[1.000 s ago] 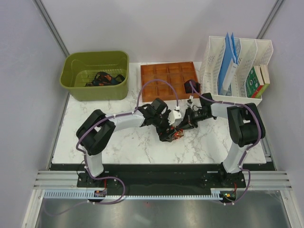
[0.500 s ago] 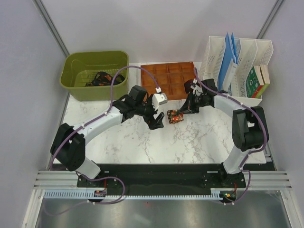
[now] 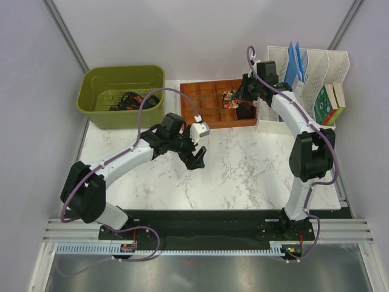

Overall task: Roll the ties
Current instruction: Place the tie in the storage box.

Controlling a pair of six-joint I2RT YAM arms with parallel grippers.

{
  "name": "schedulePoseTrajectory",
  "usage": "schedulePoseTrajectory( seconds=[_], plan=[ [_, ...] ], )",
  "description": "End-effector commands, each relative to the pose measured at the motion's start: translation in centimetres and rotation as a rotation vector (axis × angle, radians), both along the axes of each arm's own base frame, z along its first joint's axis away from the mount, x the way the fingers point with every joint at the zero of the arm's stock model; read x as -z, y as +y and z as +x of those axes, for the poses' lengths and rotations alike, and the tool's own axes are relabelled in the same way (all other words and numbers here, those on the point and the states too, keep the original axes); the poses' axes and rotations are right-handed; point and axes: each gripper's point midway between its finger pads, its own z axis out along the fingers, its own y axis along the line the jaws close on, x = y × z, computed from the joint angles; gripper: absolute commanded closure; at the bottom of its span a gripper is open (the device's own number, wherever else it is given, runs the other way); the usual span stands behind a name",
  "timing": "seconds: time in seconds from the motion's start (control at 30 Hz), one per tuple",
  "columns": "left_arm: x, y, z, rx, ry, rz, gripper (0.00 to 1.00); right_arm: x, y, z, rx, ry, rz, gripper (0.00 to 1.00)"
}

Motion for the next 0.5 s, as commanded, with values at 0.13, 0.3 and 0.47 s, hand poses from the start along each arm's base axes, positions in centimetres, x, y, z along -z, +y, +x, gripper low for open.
schedulePoseTrajectory(
  seconds=[0.13, 0.3, 0.47],
  plan=[
    [-1.1, 1.6, 0.1, -0.073, -0.029, -0.004, 0.00, 1.9, 0.0, 3.1, 0.071, -0.035, -0.247, 1.00],
    [-0.6, 2.2, -0.5, -0.083, -0.023, -0.002, 0.00, 4.8, 0.1, 1.1, 0.073, 0.051, -0.312, 1.00],
    [-0.5, 2.5, -0.9, -0.096, -0.024, -0.008, 0.00, 7.2, 0.1, 0.9, 0.079, 0.098, -0.340, 1.00]
  ],
)
